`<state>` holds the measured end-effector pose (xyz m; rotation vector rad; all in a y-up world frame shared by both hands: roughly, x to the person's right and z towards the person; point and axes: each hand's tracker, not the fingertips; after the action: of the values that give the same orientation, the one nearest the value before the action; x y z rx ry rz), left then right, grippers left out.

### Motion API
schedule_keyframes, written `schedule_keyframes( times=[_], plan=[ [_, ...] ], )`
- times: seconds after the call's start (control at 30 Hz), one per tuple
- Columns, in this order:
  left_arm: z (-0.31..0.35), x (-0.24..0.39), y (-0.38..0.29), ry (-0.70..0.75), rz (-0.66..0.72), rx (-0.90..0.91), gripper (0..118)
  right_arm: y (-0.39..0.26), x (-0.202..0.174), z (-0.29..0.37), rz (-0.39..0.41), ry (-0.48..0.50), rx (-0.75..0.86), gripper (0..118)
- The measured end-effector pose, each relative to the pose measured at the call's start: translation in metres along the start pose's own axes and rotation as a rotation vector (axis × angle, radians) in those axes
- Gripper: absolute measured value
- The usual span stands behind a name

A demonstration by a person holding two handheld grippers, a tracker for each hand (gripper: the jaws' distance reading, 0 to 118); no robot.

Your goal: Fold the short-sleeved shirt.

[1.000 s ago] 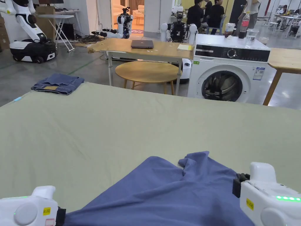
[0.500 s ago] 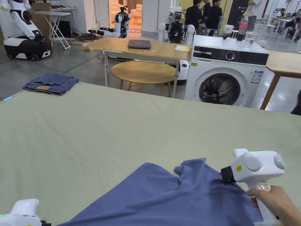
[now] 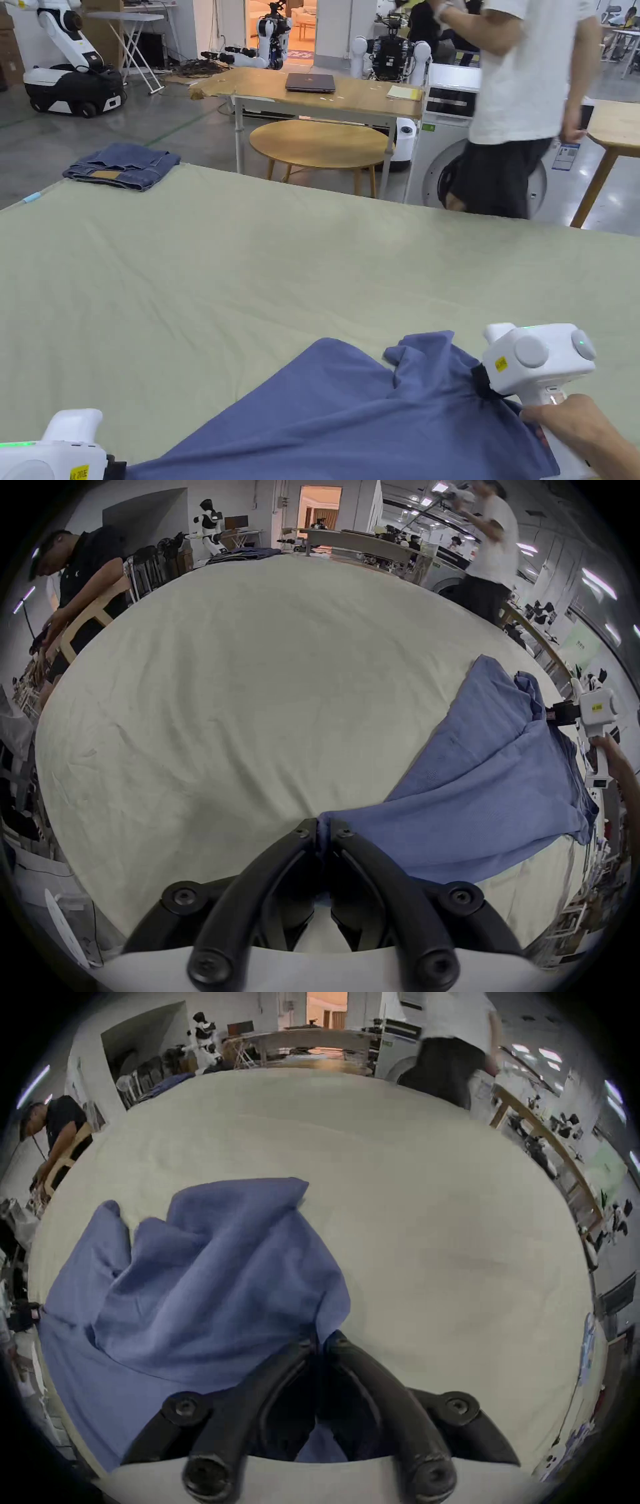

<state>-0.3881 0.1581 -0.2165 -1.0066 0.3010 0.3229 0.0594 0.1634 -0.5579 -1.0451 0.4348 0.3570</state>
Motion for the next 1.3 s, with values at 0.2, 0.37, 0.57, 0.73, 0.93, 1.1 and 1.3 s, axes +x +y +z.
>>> schedule_keyframes(
  times=[0.2,0.37,0.57,0.73,0.93,1.1,1.3],
  plan=[
    [0.016,0.000,0.001,-0.012,-0.012,0.064,1,0.000,0.016,0.036,-0.049,-0.005,0.184,2],
    [0.043,0.003,0.018,-0.041,-0.050,0.136,1,-0.010,0.015,0.120,-0.083,-0.037,0.350,2],
    [0.095,0.023,0.067,-0.094,-0.116,0.293,1,-0.022,0.030,0.215,-0.145,-0.146,0.543,2],
    [0.144,0.053,0.130,-0.128,-0.169,0.395,1,-0.026,0.051,0.280,-0.175,-0.250,0.674,2],
    [0.201,0.096,0.205,-0.139,-0.235,0.500,1,-0.022,0.075,0.347,-0.222,-0.337,0.785,2],
    [0.246,0.124,0.256,-0.156,-0.251,0.593,1,-0.007,0.090,0.391,-0.235,-0.399,0.866,2],
    [0.287,0.150,0.308,-0.143,-0.280,0.686,1,0.024,0.105,0.428,-0.251,-0.446,0.916,2]
  ],
)
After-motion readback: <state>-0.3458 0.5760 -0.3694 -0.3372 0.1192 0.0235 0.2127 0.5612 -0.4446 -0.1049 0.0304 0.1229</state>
